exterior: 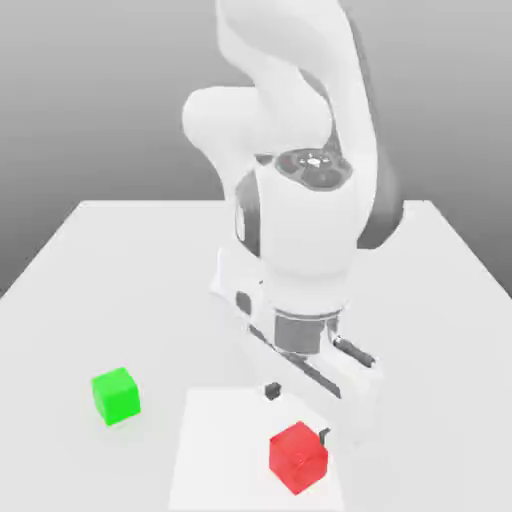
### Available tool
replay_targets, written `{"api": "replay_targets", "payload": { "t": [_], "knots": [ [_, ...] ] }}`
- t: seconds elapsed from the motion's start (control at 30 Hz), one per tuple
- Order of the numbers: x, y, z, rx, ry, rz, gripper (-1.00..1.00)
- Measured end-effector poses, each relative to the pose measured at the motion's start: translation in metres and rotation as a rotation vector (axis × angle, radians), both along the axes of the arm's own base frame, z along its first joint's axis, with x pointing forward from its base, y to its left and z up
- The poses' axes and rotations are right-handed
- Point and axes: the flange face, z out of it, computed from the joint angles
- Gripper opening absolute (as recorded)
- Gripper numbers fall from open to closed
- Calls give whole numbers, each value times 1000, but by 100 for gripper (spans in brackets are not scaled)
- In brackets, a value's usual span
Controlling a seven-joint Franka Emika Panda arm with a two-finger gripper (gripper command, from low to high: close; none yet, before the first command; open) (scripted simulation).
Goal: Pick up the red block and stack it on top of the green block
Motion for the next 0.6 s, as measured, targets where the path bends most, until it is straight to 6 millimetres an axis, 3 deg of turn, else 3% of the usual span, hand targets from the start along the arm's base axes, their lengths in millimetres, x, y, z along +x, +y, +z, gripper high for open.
{"api": "replay_targets", "payload": {
  "t": [0.07,0.1,0.3,0.5,0.6],
  "knots": [
    [-2,0,-25,0,3,-1,0],
    [-2,0,-32,-1,4,-1,-100],
    [-2,0,-35,0,2,0,-100],
    [-2,-1,22,-1,2,-2,-100],
    [-16,-69,38,-17,11,-105,-100]
  ]
}}
